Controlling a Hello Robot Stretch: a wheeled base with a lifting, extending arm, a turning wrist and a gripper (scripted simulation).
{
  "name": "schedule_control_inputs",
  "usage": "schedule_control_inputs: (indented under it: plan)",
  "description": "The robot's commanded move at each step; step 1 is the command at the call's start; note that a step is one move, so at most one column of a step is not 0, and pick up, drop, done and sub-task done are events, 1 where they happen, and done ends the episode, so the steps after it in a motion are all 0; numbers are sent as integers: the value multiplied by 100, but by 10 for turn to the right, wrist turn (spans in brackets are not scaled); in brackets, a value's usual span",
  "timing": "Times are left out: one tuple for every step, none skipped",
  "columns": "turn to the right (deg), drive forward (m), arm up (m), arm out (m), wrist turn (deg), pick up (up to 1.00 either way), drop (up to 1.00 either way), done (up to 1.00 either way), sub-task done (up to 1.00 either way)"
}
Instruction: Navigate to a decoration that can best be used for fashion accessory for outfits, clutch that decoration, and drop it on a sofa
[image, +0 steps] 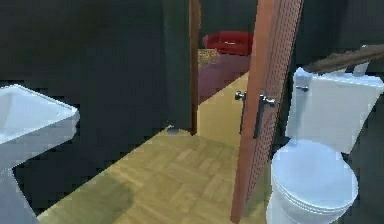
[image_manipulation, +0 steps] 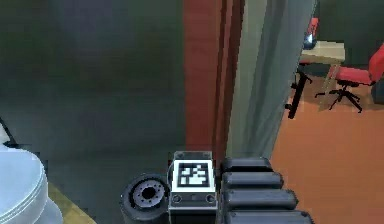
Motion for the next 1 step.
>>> schedule_control_inputs:
  plan:
    - [0, 100, 0, 0, 0, 0, 0, 0, 0]
